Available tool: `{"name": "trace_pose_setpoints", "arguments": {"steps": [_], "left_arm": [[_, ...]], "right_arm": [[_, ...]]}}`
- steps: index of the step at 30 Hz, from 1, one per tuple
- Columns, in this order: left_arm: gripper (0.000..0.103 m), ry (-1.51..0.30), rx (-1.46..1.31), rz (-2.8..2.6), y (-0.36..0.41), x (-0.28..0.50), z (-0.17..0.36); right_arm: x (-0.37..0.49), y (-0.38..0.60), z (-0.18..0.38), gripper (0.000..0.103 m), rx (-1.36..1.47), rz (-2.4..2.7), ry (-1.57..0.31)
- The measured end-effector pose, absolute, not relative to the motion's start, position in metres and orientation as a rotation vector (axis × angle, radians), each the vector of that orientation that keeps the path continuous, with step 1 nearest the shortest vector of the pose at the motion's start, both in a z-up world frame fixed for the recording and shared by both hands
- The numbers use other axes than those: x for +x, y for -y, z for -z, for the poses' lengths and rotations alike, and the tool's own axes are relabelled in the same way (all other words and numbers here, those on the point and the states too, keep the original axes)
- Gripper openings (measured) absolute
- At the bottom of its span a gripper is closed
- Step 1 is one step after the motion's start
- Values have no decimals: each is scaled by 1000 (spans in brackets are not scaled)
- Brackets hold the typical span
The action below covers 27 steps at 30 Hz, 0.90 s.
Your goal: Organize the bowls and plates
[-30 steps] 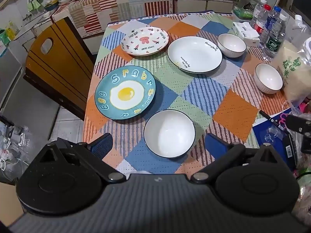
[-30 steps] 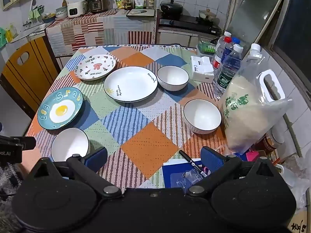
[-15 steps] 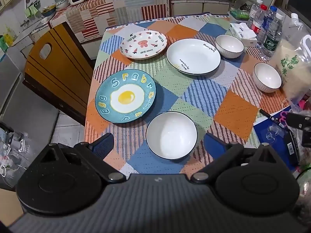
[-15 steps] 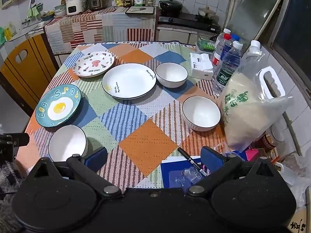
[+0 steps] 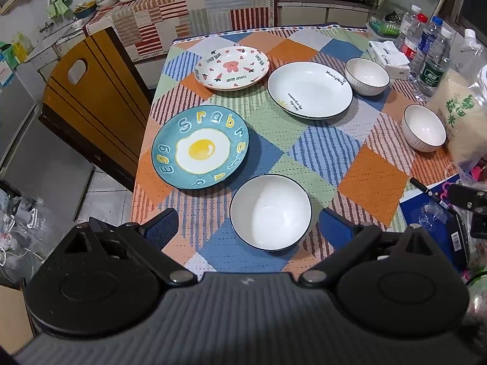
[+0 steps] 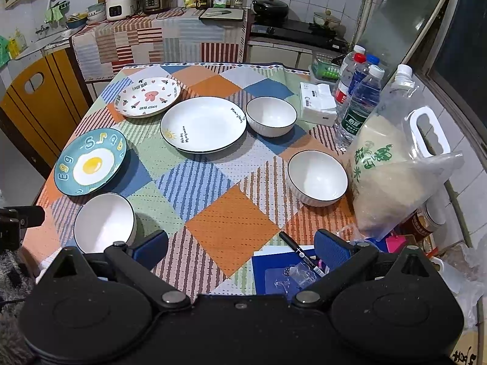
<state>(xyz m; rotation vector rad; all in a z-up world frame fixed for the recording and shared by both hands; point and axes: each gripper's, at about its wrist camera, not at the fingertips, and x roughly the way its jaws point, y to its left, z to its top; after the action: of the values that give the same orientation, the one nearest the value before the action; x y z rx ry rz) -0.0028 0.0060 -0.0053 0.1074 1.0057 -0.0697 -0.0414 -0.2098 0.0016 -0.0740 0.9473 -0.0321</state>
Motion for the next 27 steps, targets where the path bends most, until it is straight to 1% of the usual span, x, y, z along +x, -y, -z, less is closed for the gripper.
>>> {"name": "trace_pose_setpoints", "arguments": {"steps": [27], "left_arm": [[100, -1014, 74, 66, -4, -7, 8]], "right_arm": [[-40, 215, 3, 103, -69, 51, -954]]}}
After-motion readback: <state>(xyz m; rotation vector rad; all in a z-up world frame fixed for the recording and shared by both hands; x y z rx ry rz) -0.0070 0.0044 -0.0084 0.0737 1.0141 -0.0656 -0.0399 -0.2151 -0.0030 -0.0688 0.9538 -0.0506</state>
